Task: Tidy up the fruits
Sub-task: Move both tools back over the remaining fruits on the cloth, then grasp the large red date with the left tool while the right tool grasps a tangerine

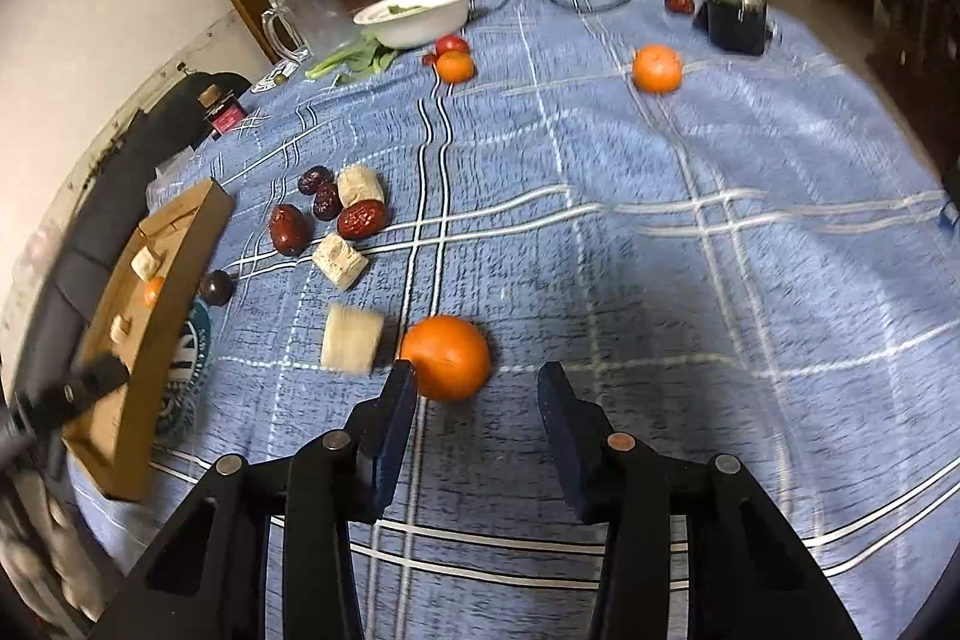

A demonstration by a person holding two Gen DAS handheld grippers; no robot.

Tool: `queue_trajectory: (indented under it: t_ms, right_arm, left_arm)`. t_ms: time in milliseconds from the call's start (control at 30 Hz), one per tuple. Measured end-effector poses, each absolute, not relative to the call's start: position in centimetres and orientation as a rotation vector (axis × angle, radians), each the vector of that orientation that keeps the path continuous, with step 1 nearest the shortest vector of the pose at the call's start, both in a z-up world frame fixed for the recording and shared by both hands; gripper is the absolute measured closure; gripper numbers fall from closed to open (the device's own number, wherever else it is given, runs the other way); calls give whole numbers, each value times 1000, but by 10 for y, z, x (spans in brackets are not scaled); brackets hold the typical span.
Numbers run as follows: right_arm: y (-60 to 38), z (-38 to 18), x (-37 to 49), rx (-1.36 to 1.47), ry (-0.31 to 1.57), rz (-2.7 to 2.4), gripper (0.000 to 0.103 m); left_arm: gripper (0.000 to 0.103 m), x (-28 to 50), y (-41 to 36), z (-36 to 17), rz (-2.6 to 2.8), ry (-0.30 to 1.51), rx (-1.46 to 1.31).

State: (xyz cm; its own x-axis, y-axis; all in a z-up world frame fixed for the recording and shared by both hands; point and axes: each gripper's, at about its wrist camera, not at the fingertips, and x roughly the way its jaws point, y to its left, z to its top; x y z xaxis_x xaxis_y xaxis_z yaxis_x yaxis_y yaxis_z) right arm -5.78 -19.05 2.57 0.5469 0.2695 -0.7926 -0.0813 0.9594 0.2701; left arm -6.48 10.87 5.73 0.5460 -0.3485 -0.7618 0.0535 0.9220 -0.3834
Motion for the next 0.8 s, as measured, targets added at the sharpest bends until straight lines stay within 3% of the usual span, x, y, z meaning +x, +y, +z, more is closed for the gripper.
queue_trajectory:
  t_ms: [300, 567, 633, 767, 800]
  right_arm:
    - [-177, 20, -38, 203, 955, 232, 58]
    - [-187, 17, -40, 215, 948, 234, 57]
    - [-191, 16, -41, 226, 952, 239, 57]
    - [-188, 16, -43, 203, 942, 260, 55]
    - [-186, 16, -43, 205, 941, 271, 55]
  left_arm:
    - [34, -16, 65, 59, -266, 991, -253]
    - [35, 48, 39, 22, -234, 1084, -226]
    - [42, 57, 35, 16, -218, 1092, -199]
    - [43, 60, 22, 12, -212, 1068, -114]
    - [48, 59, 17, 12, -206, 1057, -83]
